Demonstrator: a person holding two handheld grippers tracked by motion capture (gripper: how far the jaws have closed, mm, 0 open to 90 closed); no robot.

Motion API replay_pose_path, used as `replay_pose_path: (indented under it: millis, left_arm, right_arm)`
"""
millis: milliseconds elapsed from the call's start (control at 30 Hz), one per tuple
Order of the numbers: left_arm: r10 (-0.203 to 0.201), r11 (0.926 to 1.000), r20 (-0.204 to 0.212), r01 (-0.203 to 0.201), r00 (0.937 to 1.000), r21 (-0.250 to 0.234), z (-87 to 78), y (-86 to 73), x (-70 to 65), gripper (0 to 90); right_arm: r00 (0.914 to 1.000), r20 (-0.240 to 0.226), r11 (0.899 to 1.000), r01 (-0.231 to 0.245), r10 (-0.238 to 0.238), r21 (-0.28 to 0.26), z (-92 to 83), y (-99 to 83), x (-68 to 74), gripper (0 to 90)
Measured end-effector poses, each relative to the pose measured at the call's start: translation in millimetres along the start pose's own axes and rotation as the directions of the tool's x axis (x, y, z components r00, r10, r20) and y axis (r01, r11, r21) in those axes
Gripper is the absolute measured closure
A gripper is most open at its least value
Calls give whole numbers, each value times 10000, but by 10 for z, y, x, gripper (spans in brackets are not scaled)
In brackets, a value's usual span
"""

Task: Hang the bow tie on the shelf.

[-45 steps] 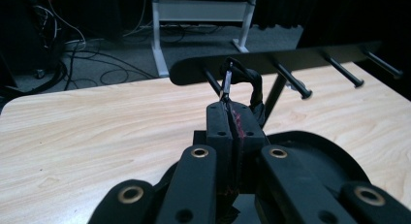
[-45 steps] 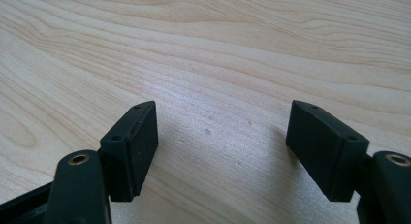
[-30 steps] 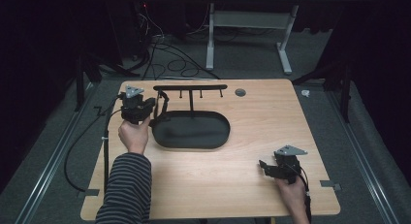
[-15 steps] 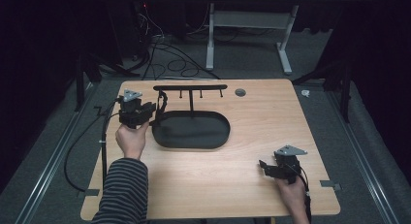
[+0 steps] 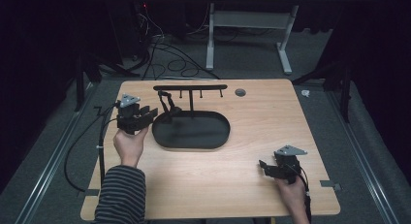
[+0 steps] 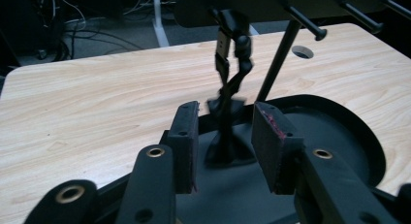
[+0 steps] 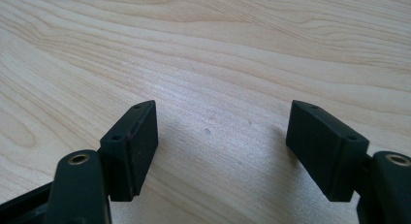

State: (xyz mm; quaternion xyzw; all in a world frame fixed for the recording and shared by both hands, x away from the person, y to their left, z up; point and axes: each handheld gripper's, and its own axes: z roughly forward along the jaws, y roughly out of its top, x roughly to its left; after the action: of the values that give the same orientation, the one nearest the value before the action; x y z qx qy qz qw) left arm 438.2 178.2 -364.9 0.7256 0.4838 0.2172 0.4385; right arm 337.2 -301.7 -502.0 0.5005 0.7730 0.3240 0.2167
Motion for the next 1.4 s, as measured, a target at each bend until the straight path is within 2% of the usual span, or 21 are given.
replay_pose_path:
  millis: [500,667,1067,1400]
  left_arm:
    - [55,10000,-34,-55,10000,-70,-173,-78,10,581]
    - [285,9994,-289,-290,9992,-172,-238,-111,-26,568]
    - [242,9990,-179,-249,9995,-374,-369,-168,-53,540]
    - [607,9975,-478,-623,9970,-330,-448,-246,-112,522]
  right_arm:
    - [10000,4,10000,-22,22,6,0,0,2,286]
    - [10000,-2,10000,0,0,0,0,0,0,286]
    - [10000,8,10000,-12,12,-2,0,0,2,286]
    - [10000,7,10000,16,-16,-10,1,0,0,286]
